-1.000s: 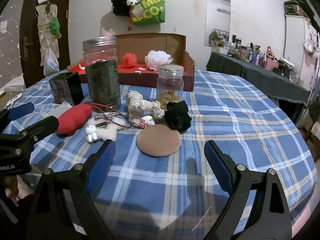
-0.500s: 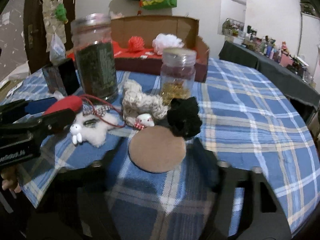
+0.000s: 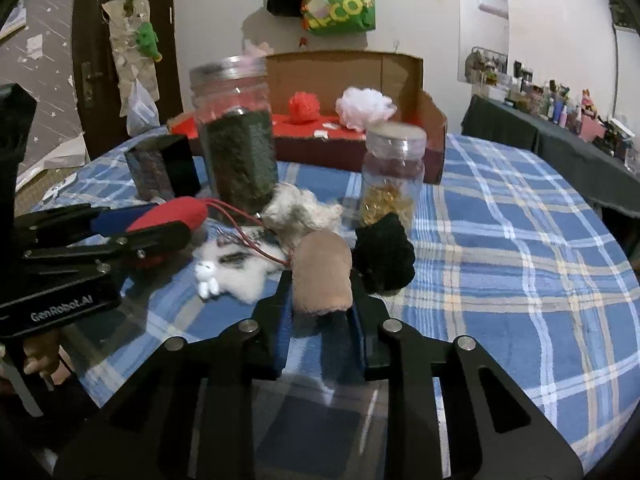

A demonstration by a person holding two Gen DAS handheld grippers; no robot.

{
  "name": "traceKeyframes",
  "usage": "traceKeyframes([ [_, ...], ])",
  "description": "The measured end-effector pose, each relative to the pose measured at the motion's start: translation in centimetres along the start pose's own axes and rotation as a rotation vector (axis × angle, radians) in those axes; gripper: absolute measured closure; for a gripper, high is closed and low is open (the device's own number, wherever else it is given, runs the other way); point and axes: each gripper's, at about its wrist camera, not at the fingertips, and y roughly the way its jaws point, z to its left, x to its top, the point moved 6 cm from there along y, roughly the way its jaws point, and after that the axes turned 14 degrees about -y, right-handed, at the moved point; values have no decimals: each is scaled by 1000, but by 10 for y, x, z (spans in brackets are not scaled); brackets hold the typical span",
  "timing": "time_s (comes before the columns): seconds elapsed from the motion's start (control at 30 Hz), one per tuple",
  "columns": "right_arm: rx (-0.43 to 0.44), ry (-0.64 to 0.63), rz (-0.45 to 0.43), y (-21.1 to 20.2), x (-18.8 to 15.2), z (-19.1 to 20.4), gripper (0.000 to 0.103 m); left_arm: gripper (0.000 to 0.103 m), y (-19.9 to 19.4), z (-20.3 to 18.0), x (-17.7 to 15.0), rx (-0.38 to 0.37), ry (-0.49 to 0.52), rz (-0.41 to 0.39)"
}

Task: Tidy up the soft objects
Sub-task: 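Grasp the tan felt disc with the right tool while the left tool grasps the red fuzzy sponge, then lift the tan disc and red sponge and carry them into the cardboard box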

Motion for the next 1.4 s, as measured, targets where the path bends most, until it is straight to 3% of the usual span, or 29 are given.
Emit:
traceKeyframes([
  [0.43, 18, -28, -85, -14, 30, 21, 80, 62, -17, 7, 10, -22, 4, -30],
  [0.77, 42, -32, -80, -11, 33, 28, 80, 62, -23, 8, 16, -28, 10, -50],
  [1.4, -4, 53, -41, -22, 14, -13, 80, 62, -47, 58, 18, 53, -62, -56],
])
